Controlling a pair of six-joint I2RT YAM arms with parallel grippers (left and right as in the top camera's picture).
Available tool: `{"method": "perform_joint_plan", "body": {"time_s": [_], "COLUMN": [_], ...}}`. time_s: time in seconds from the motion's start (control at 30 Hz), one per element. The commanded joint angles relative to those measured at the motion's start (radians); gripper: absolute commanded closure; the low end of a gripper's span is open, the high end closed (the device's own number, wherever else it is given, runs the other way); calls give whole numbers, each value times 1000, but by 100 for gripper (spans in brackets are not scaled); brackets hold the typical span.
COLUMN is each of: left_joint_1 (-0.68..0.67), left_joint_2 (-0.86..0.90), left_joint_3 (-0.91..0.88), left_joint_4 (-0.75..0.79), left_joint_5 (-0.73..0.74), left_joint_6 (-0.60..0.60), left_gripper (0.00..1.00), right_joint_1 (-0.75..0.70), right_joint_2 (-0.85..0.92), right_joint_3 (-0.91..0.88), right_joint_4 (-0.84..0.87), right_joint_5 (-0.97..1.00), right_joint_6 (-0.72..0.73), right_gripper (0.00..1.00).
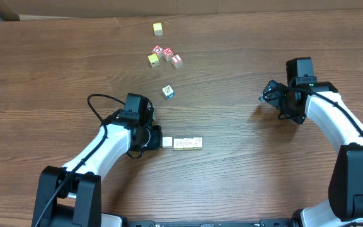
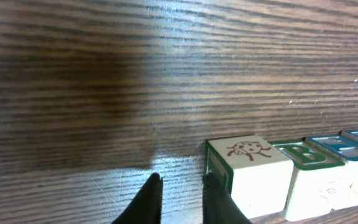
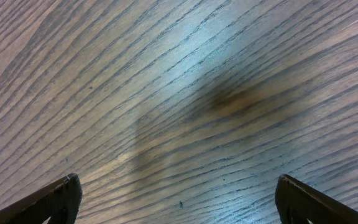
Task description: Flip 5 blocks
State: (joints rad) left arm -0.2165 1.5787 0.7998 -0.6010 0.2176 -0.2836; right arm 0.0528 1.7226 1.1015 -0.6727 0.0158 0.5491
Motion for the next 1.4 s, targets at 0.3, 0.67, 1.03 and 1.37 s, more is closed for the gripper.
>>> {"method": "perform_joint_plan", "body": {"time_s": [0.3, 0.67, 1.03, 1.37], "left_joint_1": [-8, -8, -70, -74], "left_joint_2": [10, 23, 100, 100], "left_joint_3": [105, 105, 106, 109], "left_joint_4": [-65, -78, -21, -34], "left_joint_5": [8, -109, -105, -76], "left_joint_6": [18, -11, -12, -11], "left_gripper": [85, 96, 96, 96], "right_joint_1": [-3, -3, -3, -3], "right_joint_2": [-23, -23, -23, -23], "right_joint_3": [11, 11, 11, 11], "right_joint_4": [6, 6, 6, 6], "right_joint_5": [13, 13, 13, 13], "right_joint_6": [0, 0, 0, 0], "right_gripper": [0, 0, 0, 0]}}
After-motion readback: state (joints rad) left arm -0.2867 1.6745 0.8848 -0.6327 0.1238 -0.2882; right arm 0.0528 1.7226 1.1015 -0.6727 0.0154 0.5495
